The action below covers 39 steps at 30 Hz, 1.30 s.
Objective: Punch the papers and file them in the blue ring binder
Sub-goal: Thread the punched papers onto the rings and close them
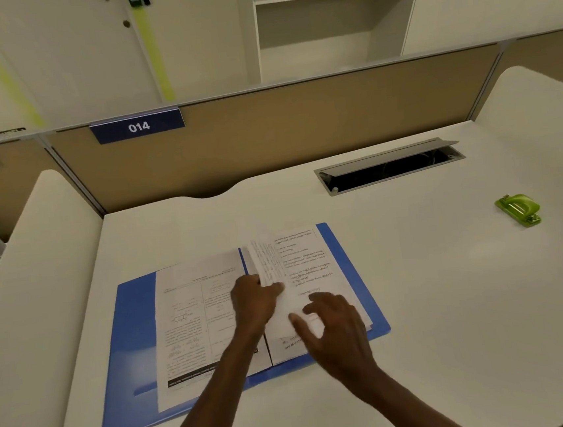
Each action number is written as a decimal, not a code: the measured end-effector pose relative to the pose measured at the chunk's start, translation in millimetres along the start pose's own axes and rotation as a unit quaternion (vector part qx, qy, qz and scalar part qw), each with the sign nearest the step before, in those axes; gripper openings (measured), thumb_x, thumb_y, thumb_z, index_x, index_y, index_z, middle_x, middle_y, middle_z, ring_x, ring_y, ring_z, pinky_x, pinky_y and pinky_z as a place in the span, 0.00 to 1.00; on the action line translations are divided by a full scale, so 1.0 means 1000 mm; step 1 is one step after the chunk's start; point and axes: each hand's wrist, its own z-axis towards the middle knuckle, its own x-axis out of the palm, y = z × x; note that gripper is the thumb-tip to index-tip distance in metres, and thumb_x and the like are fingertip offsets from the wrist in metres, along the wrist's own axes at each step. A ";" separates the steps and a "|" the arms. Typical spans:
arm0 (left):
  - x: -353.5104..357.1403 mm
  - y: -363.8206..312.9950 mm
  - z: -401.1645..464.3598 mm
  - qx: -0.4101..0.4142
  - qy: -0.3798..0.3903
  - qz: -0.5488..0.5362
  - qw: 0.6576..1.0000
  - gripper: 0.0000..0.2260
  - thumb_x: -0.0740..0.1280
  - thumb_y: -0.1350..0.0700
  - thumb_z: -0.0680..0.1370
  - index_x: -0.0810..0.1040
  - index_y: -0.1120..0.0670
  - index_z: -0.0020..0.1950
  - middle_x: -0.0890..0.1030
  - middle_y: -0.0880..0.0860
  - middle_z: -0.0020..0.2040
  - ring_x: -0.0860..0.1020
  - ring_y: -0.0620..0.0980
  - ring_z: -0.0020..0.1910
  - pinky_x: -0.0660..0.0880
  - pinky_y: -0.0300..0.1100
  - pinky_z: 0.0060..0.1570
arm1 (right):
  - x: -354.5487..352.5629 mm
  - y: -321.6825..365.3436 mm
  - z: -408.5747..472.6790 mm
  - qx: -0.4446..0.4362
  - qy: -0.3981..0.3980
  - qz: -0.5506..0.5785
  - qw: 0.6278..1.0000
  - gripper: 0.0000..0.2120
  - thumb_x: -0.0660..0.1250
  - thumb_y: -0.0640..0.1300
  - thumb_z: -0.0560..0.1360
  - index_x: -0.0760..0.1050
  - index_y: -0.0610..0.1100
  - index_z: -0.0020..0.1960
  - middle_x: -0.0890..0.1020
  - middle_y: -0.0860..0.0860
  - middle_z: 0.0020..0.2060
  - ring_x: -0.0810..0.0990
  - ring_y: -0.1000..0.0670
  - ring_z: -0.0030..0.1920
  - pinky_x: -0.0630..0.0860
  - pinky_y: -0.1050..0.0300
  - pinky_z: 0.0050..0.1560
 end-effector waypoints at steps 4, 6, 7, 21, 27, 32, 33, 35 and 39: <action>-0.047 0.019 0.001 0.007 -0.016 -0.009 1.000 0.13 0.76 0.56 0.70 0.83 0.55 0.53 0.85 0.54 0.51 0.79 0.38 0.36 0.72 0.30 0.30 | 0.002 -0.036 0.008 0.134 0.027 -0.056 0.989 0.22 0.64 0.62 0.74 0.72 0.47 0.60 0.76 0.52 0.56 0.74 0.52 0.57 0.75 0.58 0.54; -0.069 0.030 0.000 0.011 -0.034 0.001 0.999 0.13 0.76 0.55 0.70 0.83 0.55 0.54 0.85 0.53 0.50 0.77 0.36 0.36 0.70 0.29 0.30 | 0.004 -0.055 0.009 0.201 0.085 -0.131 0.967 0.29 0.64 0.63 0.73 0.68 0.43 0.64 0.73 0.47 0.59 0.71 0.47 0.60 0.75 0.52 0.56; -0.080 0.034 0.000 0.011 -0.045 0.007 0.999 0.13 0.75 0.54 0.71 0.83 0.55 0.54 0.85 0.52 0.50 0.77 0.36 0.36 0.70 0.30 0.30 | 0.005 -0.062 0.010 0.227 0.112 -0.152 0.955 0.30 0.64 0.63 0.73 0.67 0.42 0.64 0.72 0.46 0.59 0.71 0.46 0.59 0.75 0.51 0.55; -0.155 0.115 0.002 -0.075 -0.147 0.116 0.979 0.09 0.75 0.55 0.71 0.81 0.60 0.43 0.84 0.61 0.45 0.76 0.52 0.34 0.68 0.40 0.29 | 0.014 -0.082 0.020 0.303 0.062 -0.058 0.949 0.10 0.69 0.43 0.75 0.77 0.43 0.54 0.82 0.47 0.48 0.80 0.48 0.48 0.78 0.54 0.48; -0.136 0.122 -0.010 -0.143 -0.143 0.224 0.953 0.28 0.74 0.50 0.71 0.72 0.66 0.64 0.78 0.65 0.60 0.77 0.63 0.57 0.73 0.53 0.55 | 0.009 -0.078 0.022 0.290 0.038 -0.057 0.955 0.07 0.71 0.43 0.74 0.77 0.44 0.51 0.84 0.48 0.45 0.82 0.50 0.40 0.73 0.61 0.40; -0.094 0.084 -0.014 -0.047 -0.108 0.158 0.980 0.24 0.73 0.51 0.72 0.75 0.61 0.63 0.81 0.59 0.57 0.79 0.57 0.55 0.74 0.48 0.55 | 0.004 -0.071 0.024 0.259 0.031 -0.109 0.959 0.04 0.65 0.45 0.77 0.73 0.48 0.43 0.81 0.52 0.35 0.75 0.56 0.31 0.72 0.62 0.32; -0.083 0.074 -0.015 -0.039 -0.085 0.120 0.988 0.21 0.74 0.50 0.72 0.77 0.60 0.60 0.82 0.57 0.54 0.80 0.54 0.51 0.74 0.44 0.52 | 0.003 -0.067 0.025 0.250 0.017 -0.113 0.962 0.05 0.65 0.45 0.77 0.73 0.47 0.42 0.81 0.52 0.35 0.73 0.56 0.31 0.71 0.63 0.32; -0.059 0.051 -0.018 -0.023 -0.038 0.059 0.997 0.15 0.74 0.49 0.71 0.81 0.56 0.53 0.83 0.52 0.46 0.80 0.49 0.44 0.74 0.40 0.47 | 0.002 -0.058 0.026 0.205 -0.014 -0.130 0.970 0.04 0.66 0.45 0.76 0.74 0.46 0.43 0.81 0.51 0.38 0.74 0.54 0.36 0.72 0.60 0.37; -0.009 0.008 -0.020 -0.029 0.061 -0.054 0.996 0.10 0.71 0.42 0.72 0.82 0.48 0.38 0.85 0.49 0.37 0.84 0.45 0.34 0.83 0.47 0.43 | -0.001 -0.035 0.026 0.087 -0.055 -0.136 0.985 0.04 0.70 0.45 0.73 0.76 0.46 0.44 0.82 0.51 0.41 0.78 0.50 0.41 0.74 0.57 0.42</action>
